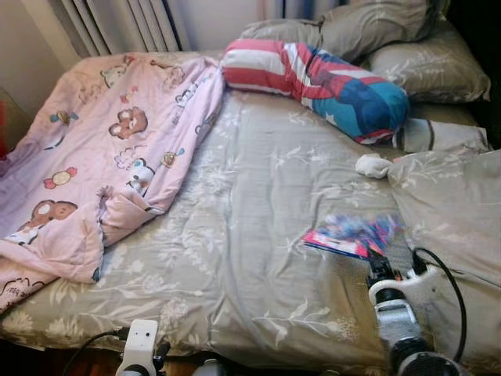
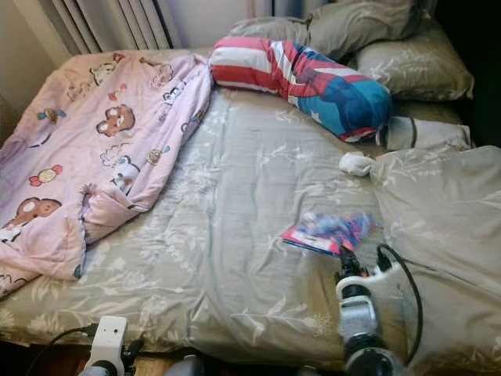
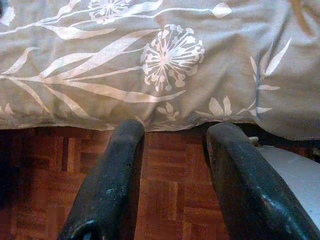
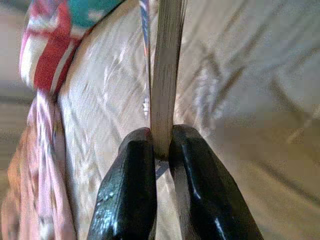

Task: Clean up the room

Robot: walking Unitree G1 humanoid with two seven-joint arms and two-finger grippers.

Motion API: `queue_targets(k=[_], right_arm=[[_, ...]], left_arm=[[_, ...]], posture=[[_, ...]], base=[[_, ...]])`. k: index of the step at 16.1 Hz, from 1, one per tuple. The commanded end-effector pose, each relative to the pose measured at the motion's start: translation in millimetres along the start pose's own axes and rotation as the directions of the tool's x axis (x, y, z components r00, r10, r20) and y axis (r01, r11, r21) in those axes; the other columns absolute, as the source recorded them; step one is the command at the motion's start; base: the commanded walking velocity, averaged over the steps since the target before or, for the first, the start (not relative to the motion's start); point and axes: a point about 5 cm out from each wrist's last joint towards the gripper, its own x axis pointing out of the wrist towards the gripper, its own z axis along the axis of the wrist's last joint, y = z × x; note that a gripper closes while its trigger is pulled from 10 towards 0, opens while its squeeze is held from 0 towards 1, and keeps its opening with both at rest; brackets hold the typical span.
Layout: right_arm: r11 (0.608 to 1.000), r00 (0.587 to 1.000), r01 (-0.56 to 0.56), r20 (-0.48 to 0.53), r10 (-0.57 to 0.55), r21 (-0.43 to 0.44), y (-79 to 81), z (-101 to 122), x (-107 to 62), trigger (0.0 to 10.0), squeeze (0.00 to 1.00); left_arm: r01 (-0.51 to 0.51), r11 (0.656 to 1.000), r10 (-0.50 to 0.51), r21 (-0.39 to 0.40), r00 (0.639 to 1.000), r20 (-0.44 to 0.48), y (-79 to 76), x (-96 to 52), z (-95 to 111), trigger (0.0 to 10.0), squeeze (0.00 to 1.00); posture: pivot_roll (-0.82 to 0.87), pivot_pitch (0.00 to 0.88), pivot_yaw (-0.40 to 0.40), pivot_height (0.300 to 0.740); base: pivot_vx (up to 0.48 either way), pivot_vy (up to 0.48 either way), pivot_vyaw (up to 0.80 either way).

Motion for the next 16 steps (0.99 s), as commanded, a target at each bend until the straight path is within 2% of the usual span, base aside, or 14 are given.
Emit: queue_targets(k=[1, 3, 4, 5, 6, 7, 9, 13, 14, 15, 16], right_arm=[[0.999, 0.999, -0.009, -0.038, 0.007, -0.049, -6.0, 0, -3.8, 10.0, 0.00], [0.990, 0.988, -0.104, -0.125, 0.092, -0.095, -11.6, 7, -8.6, 10.0, 0.00], [0.983, 0.981, -0.121, -0.167, 0.097, -0.139, -15.8, 8, -11.6, 10.0, 0.00], [0.963, 0.963, -0.132, -0.262, 0.069, -0.233, -27.1, 7, -19.3, 10.0, 0.00], [0.955, 0.956, -0.132, -0.288, 0.052, -0.267, -30.8, 7, -21.7, 10.0, 0.00], [0.959, 0.954, -0.109, -0.299, 0.027, -0.262, -35.3, 7, -24.2, 10.0, 0.00], [0.965, 0.955, -0.122, -0.291, 0.050, -0.234, -36.4, 9, -25.6, 10.0, 0.00], [0.945, 0.947, -0.146, -0.318, 0.048, -0.291, -33.4, 7, -23.9, 10.0, 0.00], [0.938, 0.949, -0.155, -0.312, 0.054, -0.310, -32.1, 8, -23.0, 10.0, 0.00], [0.935, 0.975, -0.146, -0.206, 0.081, -0.322, -26.2, 19, -18.2, 10.0, 0.00], [0.961, 0.994, -0.090, -0.081, 0.071, -0.263, -22.1, 30, -13.6, 10.0, 0.00]], left_arm=[[-0.001, 1.000, 0.002, 0.029, 1.000, -0.020, 6.0, -3.3, -7, 10.0, 0.00], [0.003, 1.000, -0.002, 0.030, 1.000, -0.020, 5.1, -2.7, -5, 10.0, 0.00], [0.005, 0.999, -0.005, 0.032, 1.000, -0.020, 4.5, -2.6, -5, 10.0, 0.00], [0.009, 0.999, -0.008, 0.035, 1.000, -0.020, 4.5, -2.7, -6, 10.0, 0.00], [0.010, 0.999, -0.009, 0.036, 1.000, -0.021, 4.7, -2.9, -6, 10.0, 0.00], [0.013, 0.999, -0.012, 0.040, 1.000, -0.024, 5.0, -3.4, -7, 10.0, 0.00], [0.015, 0.999, -0.014, 0.046, 1.000, -0.028, 6.2, -3.8, -8, 10.0, 0.00], [0.021, 0.998, -0.019, 0.053, 1.000, -0.022, 6.1, -3.0, -5, 10.0, 0.00], [0.019, 0.998, -0.018, 0.054, 1.000, -0.020, 6.7, -2.8, -5, 10.0, 0.00], [0.017, 0.998, -0.016, 0.055, 1.000, -0.019, 7.2, -2.7, -5, 10.0, 0.00], [0.017, 0.998, -0.016, 0.056, 1.000, -0.019, 7.6, -2.7, -4, 10.0, 0.00]], posture=[[0.13, 0.186, 0.073, 0.681], [0.13, 0.187, 0.074, 0.681], [0.13, 0.187, 0.074, 0.681], [0.12, 0.193, 0.077, 0.681], [0.12, 0.194, 0.078, 0.681], [0.12, 0.195, 0.080, 0.681], [0.12, 0.198, 0.086, 0.681], [0.12, 0.197, 0.093, 0.681], [0.13, 0.195, 0.092, 0.681], [0.13, 0.194, 0.093, 0.681], [0.12, 0.195, 0.095, 0.681]], base=[[0.000, 0.000, 0.00], [0.000, 0.000, 0.00], [0.000, 0.000, 0.00], [0.000, 0.000, 0.00], [0.000, 0.000, 0.00], [0.000, 0.000, 0.00], [0.000, 0.000, 0.00], [0.000, 0.000, 0.00], [0.000, 0.000, 0.00], [0.000, 0.000, 0.00], [0.000, 0.000, 0.00]])
